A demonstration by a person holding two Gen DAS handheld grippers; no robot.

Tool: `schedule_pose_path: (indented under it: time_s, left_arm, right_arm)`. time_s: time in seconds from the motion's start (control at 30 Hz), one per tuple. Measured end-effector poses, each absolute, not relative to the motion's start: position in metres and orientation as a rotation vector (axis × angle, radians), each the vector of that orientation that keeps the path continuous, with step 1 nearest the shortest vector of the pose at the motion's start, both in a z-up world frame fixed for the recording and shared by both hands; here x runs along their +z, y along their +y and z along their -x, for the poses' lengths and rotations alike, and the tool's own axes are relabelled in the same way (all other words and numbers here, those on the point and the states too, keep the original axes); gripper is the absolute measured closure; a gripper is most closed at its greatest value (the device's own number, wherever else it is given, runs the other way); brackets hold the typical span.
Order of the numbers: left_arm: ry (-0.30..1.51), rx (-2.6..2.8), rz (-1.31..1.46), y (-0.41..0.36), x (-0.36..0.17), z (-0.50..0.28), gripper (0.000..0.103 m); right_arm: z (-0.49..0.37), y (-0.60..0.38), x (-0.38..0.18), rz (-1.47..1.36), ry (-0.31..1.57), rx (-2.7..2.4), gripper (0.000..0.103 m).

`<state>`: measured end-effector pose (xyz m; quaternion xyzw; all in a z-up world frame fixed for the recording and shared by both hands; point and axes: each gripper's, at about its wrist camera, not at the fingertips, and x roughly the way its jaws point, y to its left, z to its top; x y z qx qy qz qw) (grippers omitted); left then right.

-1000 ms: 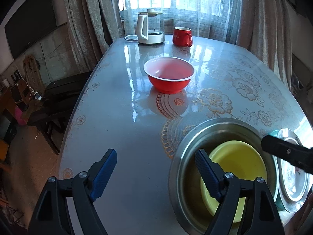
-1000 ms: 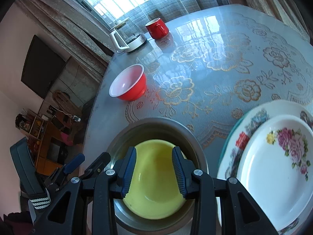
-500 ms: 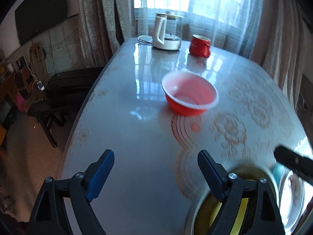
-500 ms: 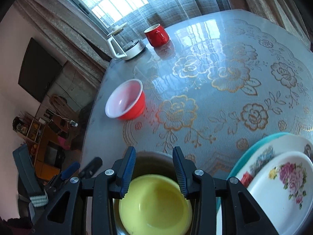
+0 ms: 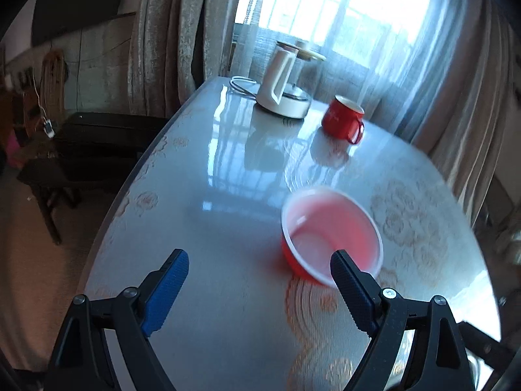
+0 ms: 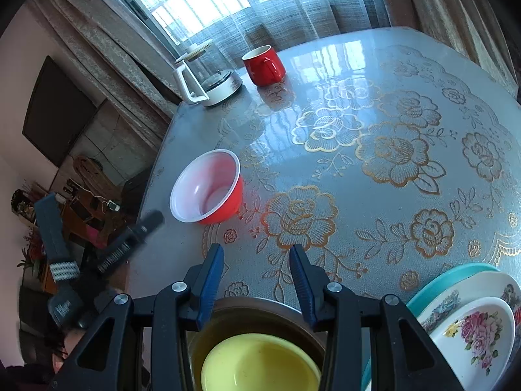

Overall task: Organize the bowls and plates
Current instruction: 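Move both tools to the red bowl and grasp its rim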

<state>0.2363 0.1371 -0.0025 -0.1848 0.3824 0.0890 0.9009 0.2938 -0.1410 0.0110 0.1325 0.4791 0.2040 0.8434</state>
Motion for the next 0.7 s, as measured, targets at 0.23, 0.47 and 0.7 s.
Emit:
schedule_pose_path:
  time_s: [0.23, 0.47, 0.7]
  left_arm:
    - [0.815, 0.111, 0.426, 0.150, -0.022, -0.257, 0.015]
    - [0.835, 0.084, 0.436, 0.146, -0.033, -0.265, 0.022]
    - [0.843, 0.073, 0.450, 0.147, -0.040, -0.271, 0.025]
  right_arm:
    - [-0.319, -0.129, 0.006, -0.272, 1.018, 0.383, 0.060]
    - [-0.358, -0.096, -0.009, -0.251, 1.077, 0.367, 0.060]
    - [-0.388, -0.070, -0.025, -0.255, 1.118, 0.380, 0.060]
